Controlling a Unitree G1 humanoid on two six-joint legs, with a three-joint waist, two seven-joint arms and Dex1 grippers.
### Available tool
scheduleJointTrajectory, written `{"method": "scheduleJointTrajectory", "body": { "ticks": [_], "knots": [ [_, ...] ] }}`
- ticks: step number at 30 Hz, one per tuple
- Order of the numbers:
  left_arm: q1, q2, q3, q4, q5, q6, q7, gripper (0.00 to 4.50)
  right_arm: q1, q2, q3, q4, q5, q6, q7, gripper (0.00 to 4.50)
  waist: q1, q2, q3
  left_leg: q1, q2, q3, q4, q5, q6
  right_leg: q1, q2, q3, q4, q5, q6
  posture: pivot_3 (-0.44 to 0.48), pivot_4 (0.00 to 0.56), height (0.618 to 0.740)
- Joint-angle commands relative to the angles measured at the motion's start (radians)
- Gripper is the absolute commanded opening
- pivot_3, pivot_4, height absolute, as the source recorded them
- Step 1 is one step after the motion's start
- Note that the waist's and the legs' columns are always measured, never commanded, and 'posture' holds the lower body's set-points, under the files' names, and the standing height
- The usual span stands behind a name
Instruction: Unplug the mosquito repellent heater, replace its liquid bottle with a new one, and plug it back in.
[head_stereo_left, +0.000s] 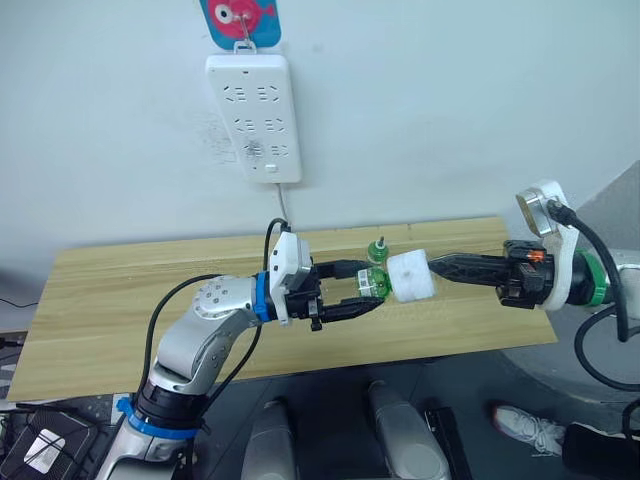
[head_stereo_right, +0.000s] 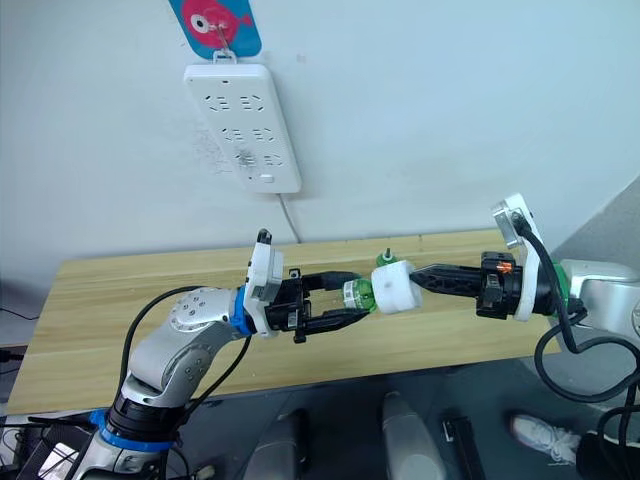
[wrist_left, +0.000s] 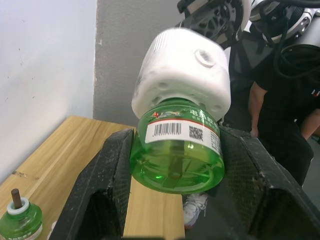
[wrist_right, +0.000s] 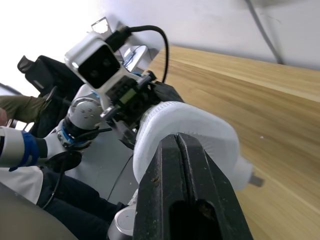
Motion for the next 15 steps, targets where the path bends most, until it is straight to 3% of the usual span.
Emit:
{"method": "scheduleJointTrajectory", "body": {
  "ticks": [1,15],
  "knots": [
    [-0.016,-0.027,-0.007,-0.037,-0.008,-0.025,0.008,2.34,0.006,0.016,0.022,-0.064,0.038,0.005,-0.011,0.00,0.000,0.000,0.000,0.000,0.000,0.000,0.000,0.000,0.000,0.000,0.000,0.000,0.000,0.000,0.000,-0.220,0.271,0.740],
    [-0.006,-0.003,0.023,-0.058,-0.045,0.021,0.004,2.34,0.048,-0.026,-0.047,0.010,-0.027,0.014,0.049,0.00,0.001,0.000,0.000,0.000,0.000,0.000,0.000,0.000,0.000,0.000,0.000,0.000,0.000,0.000,0.000,-0.214,0.275,0.740]
  ]
}}
